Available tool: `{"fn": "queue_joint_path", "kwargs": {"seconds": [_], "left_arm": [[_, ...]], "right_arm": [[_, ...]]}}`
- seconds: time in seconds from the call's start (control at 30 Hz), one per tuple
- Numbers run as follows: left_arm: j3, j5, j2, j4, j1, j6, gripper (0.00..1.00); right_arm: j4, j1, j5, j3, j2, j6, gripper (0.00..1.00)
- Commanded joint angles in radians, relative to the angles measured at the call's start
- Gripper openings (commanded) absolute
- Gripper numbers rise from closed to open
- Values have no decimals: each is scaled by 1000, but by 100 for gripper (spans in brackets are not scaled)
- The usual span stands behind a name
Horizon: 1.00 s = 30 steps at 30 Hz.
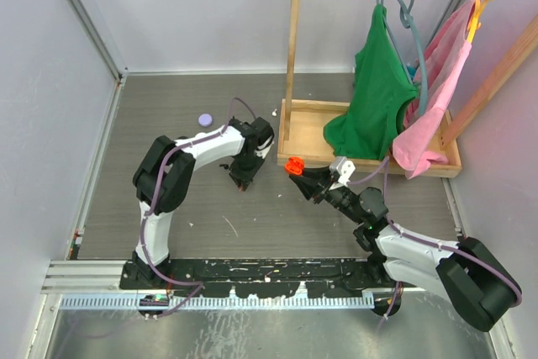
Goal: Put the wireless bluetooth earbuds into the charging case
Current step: Move the earbud to the center of the board, then pick up the earbud from the center of the board.
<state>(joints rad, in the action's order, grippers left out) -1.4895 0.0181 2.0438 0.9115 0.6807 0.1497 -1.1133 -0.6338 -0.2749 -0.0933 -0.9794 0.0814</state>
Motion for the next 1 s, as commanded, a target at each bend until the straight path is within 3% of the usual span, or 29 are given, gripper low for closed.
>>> {"fn": "queue_joint_path", "kwargs": {"seconds": [0.0, 0.3, 0.57, 0.97], "left_arm": [[38, -5, -21, -19, 6, 51, 24], [5, 23, -31, -53, 6, 58, 32], [-6, 32, -11, -47, 6, 49, 33], [5, 37, -32, -56, 6, 51, 18]], "right_arm": [[-51, -6, -1, -17, 9, 2, 3], [-52, -6, -2, -19, 0, 1, 3], [-56, -5, -8, -20, -6, 4, 3], [-58, -6, -28, -23, -8, 4, 3]]}}
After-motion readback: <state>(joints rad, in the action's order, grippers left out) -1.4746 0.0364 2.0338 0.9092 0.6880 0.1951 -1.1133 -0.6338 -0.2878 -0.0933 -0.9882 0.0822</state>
